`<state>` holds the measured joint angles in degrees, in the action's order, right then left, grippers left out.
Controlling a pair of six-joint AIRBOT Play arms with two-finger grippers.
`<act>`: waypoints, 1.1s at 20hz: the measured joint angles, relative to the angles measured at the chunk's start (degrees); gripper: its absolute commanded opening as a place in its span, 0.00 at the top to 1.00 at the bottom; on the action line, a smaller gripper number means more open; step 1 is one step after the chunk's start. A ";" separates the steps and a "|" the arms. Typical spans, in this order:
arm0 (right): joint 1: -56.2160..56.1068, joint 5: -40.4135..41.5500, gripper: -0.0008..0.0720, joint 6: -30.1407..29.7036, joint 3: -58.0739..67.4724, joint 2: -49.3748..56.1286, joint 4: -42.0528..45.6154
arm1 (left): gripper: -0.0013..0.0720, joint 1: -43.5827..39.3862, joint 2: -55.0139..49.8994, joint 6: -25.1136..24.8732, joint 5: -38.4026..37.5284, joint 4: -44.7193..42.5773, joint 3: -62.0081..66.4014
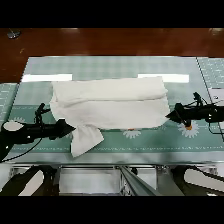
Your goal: Fold the shirts.
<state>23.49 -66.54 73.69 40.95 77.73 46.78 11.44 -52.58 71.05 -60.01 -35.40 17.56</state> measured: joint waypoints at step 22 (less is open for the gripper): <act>-11.85 4.92 0.95 13.38 42.05 20.90 4.22 | 0.95 2.10 -34.58 -0.46 6.91 0.31 43.89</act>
<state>11.64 -61.63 87.07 83.00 98.63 51.00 13.54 -87.15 70.59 -53.10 -35.09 61.45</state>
